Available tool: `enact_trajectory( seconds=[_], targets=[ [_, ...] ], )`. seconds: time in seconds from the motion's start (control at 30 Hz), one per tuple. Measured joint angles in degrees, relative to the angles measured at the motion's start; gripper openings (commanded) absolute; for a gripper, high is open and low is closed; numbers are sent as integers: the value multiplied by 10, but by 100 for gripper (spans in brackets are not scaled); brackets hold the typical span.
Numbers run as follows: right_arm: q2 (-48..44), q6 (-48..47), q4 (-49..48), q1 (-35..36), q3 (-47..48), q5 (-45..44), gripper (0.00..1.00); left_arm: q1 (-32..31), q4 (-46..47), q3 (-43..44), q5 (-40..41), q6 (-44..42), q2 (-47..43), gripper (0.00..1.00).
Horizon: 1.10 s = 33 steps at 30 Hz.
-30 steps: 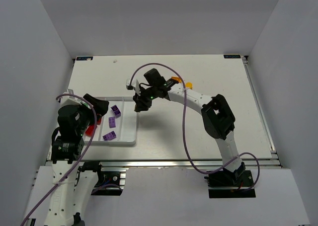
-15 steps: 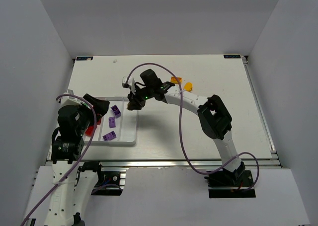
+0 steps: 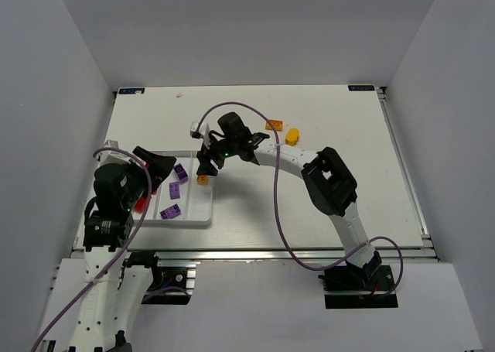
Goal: Sort the legos into containers by color
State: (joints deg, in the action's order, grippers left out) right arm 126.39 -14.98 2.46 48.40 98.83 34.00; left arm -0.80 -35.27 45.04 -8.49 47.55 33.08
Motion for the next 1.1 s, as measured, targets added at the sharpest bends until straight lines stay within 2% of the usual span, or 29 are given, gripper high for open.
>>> enact_trajectory(
  seconds=[0.1,0.13,0.2,0.23,0.3,0.33,0.37,0.4,0.43,0.5,0.53,0.57,0.6,0.63,0.67,0.7,0.73,0.77,0.83,1.1],
  targets=[
    [0,3,0,-4,0,1,65,0,19,-8,-19,8,15,85],
    [0,4,1,-6,1,1,64,0,29,-11,-27,10,23,79],
    [-2,6,7,-12,1,3,56,0,50,-16,-45,16,45,69],
    [-5,7,11,-17,1,3,43,0,59,-17,-53,18,56,54],
    [-16,7,20,-34,0,7,26,0,83,-21,-69,21,85,41],
    [-26,9,25,-45,-3,9,13,0,96,-23,-77,20,102,36],
    [-38,9,32,-60,-6,10,8,-1,105,-24,-82,21,115,29],
    [-52,9,39,-76,-10,11,6,-4,113,-24,-87,21,133,29],
    [-67,9,48,-95,-12,10,8,-7,125,-24,-89,21,150,29],
    [-92,10,59,-133,-12,-5,20,-25,144,-24,-87,18,186,35],
    [-103,9,66,-152,-12,-20,32,-39,149,-20,-85,16,205,40],
    [-112,10,75,-171,-11,-46,37,-58,155,-14,-79,12,227,47],
    [-117,12,82,-188,-10,-70,48,-81,160,-5,-73,9,254,58],
    [-118,16,93,-202,-6,-100,53,-99,161,7,-69,5,276,62],
    [-117,21,105,-214,1,-132,65,-118,166,20,-57,4,300,68],
    [-115,31,116,-223,5,-162,65,-137,170,35,-55,2,327,69],
    [-112,40,129,-230,8,-189,75,-151,177,46,-50,3,346,70],
    [-110,58,141,-236,9,-215,78,-163,184,56,-46,2,365,71],
    [-106,91,160,-245,10,-264,89,-179,202,64,-40,3,389,74],
    [-99,225,191,-262,9,-411,89,-194,220,76,-19,5,413,75]
  ],
)
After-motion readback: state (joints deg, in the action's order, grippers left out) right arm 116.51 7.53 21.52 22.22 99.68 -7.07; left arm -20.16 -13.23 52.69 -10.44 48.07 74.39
